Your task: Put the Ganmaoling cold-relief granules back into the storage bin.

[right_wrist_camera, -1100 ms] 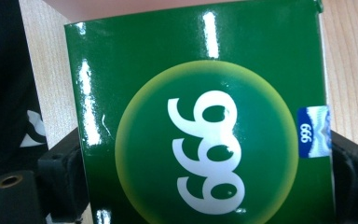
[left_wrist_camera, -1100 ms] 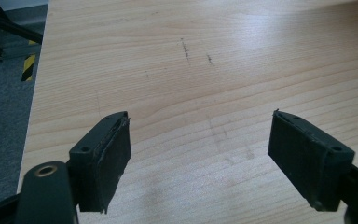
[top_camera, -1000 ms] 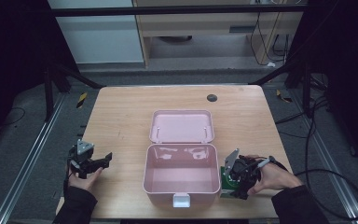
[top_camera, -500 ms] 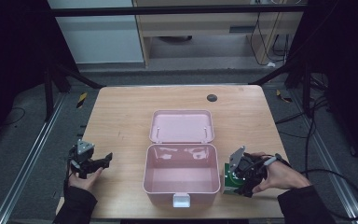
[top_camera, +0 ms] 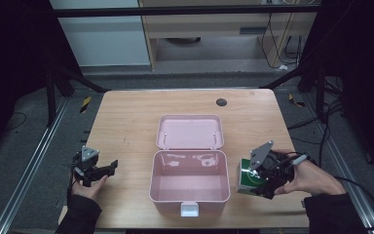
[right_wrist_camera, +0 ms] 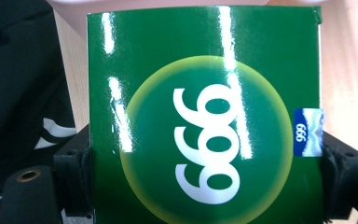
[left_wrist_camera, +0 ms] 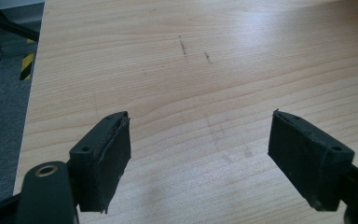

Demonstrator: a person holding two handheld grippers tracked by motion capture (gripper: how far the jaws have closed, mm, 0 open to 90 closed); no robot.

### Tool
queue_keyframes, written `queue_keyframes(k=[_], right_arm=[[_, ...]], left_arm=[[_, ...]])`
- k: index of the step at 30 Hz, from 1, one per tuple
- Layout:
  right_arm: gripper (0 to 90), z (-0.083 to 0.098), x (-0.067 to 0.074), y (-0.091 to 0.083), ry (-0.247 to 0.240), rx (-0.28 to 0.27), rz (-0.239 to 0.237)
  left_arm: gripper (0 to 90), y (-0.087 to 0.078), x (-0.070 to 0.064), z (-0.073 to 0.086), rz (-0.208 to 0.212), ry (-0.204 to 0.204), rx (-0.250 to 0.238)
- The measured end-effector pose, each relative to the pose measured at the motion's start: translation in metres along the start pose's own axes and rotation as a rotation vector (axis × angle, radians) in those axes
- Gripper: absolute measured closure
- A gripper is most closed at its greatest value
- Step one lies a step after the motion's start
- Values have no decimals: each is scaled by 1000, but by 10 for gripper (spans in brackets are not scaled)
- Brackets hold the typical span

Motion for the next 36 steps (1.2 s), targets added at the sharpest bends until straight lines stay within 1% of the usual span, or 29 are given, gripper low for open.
queue_keyframes(k=[1,3,4,5,7,8,9,10,12,15,16,19,23,24,27,30,31,35,36], right_arm=[[160,-4,-1,-7,-1,-5,4],[160,-8,-2,-13,-5,-8,7],[160,-8,-2,-13,-5,-8,7],[160,-12,-4,-20,-7,-8,11],[160,-16,-5,-26,-2,-5,14],[160,-16,-5,-26,-2,-5,14],[160,-20,-6,-31,-5,-2,20],[160,-20,-6,-31,-5,-2,20],[160,-27,-7,-39,-8,-3,30],[161,-35,-8,-47,-17,-10,30],[161,-35,-8,-47,-17,-10,30],[161,-46,-9,-54,-29,-13,34],[161,-57,-9,-59,-37,-13,37],[161,-57,-9,-59,-37,-13,37],[161,-67,-8,-62,-48,-20,37],[161,-72,-8,-62,-53,-19,34],[161,-77,-8,-62,-56,-19,35],[161,-89,-7,-59,-70,-26,32],[161,-91,-6,-58,-73,-28,25]], left_arm=[[203,0,0,0,0,1,1],[203,0,0,0,1,1,2],[202,0,0,0,1,1,2],[203,0,0,0,2,2,4],[203,0,0,0,2,2,4],[203,0,0,0,2,2,4],[203,1,0,0,1,2,4],[202,1,0,0,1,2,4],[203,1,-1,0,1,3,6],[203,2,0,0,1,2,10],[203,2,0,0,1,2,10],[203,2,-1,0,2,2,9],[203,2,0,1,2,1,11],[203,2,0,1,2,1,11],[203,2,-1,0,2,5,14],[203,3,-1,1,1,7,15],[203,3,-1,0,2,9,16],[206,3,-2,0,1,7,10],[206,3,-2,0,2,9,11]])
Point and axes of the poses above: each handheld gripper's, and its own axes: y roughly forward along the jaws, z roughly out of its underside, x roughly to its left, the point moved 3 cm from there along y, roughly forward along the jaws, and after that the axes turned 7 degrees about z, right-handed, at the moved point
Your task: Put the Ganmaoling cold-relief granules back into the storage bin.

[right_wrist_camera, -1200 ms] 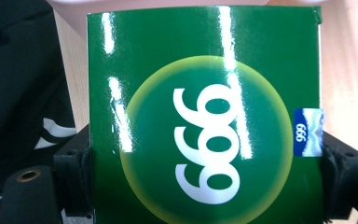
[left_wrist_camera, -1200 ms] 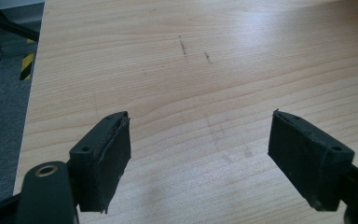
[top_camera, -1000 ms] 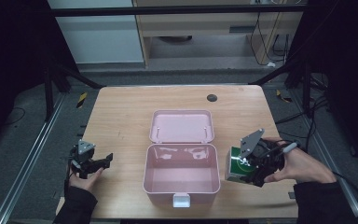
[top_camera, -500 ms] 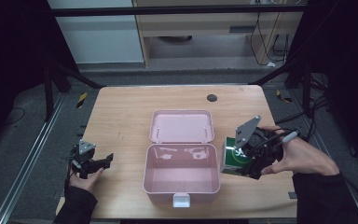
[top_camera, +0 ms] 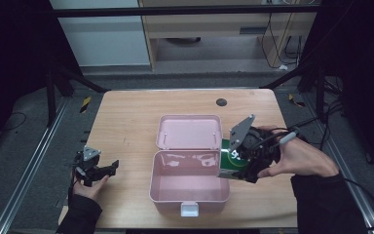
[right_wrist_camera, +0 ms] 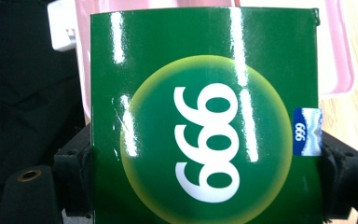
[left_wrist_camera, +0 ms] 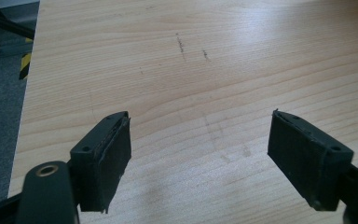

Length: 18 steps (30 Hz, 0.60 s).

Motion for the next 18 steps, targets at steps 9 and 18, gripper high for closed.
queue_keyframes(k=[9,18], right_arm=[[161,-18,1,12,-11,4,-23],[160,-31,2,28,-27,4,-41]], left_arm=[[206,1,-1,0,3,1,3],[206,1,0,0,4,0,3]])
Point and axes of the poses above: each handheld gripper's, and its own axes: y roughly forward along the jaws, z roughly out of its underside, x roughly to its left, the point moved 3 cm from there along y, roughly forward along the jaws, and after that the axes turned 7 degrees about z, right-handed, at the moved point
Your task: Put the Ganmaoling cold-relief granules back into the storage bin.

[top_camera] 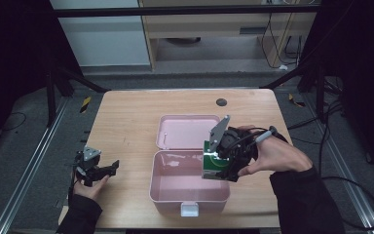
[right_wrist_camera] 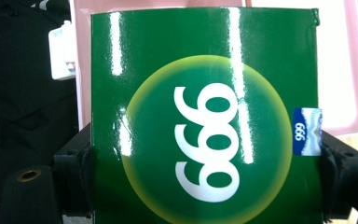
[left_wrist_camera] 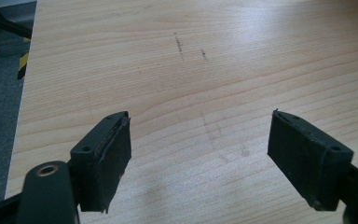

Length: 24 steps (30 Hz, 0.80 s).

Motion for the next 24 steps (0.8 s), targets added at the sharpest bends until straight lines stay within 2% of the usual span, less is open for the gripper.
queue_keyframes(k=[4,12,17,24], right_arm=[[160,-4,1,7,-21,6,-4],[161,-6,5,19,-28,12,-27],[161,-7,7,24,-41,22,-20],[163,-9,9,33,-57,22,-35]], left_arm=[[206,0,0,0,0,0,-2],[207,-1,1,0,1,-2,-4],[207,-1,0,0,1,1,-2],[207,-1,1,0,0,-2,-4]])
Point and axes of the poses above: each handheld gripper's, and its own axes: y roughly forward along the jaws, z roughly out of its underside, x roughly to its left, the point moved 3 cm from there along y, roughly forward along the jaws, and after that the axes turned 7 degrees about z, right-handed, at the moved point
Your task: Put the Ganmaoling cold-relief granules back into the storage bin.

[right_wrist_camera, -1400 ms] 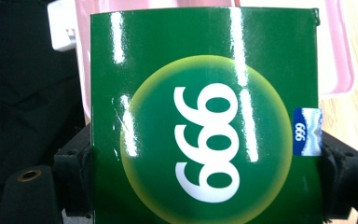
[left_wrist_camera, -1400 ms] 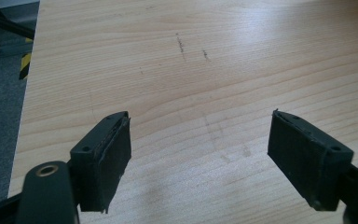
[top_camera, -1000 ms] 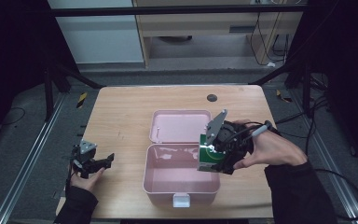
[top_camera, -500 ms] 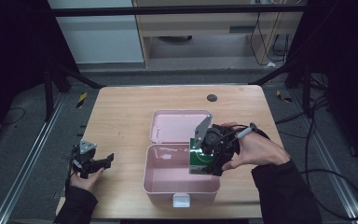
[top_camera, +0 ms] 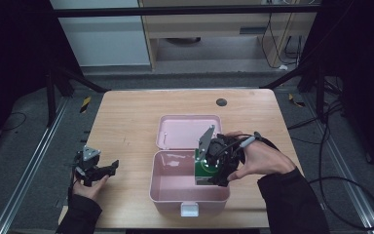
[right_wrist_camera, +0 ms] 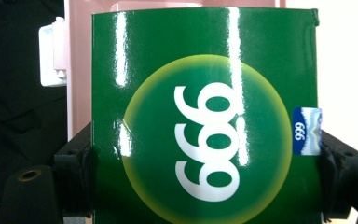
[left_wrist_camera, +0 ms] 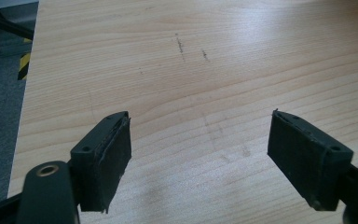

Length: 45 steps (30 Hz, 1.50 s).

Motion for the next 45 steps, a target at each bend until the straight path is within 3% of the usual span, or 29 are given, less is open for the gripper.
queue_keyframes(k=[5,8,14,27,36,45], right_arm=[[163,4,1,10,7,4,-14],[163,4,3,17,-12,20,-20],[162,8,5,27,-1,4,-42],[161,16,9,47,-27,19,-48],[159,22,9,59,-1,10,-61],[154,22,10,72,-11,46,-73]], left_arm=[[207,0,0,0,0,0,-1],[207,0,0,0,-1,1,-1],[207,-1,0,0,-1,0,-3],[207,0,0,0,-1,1,-2],[207,0,1,0,-2,3,-1],[207,-1,1,0,-1,1,-2]])
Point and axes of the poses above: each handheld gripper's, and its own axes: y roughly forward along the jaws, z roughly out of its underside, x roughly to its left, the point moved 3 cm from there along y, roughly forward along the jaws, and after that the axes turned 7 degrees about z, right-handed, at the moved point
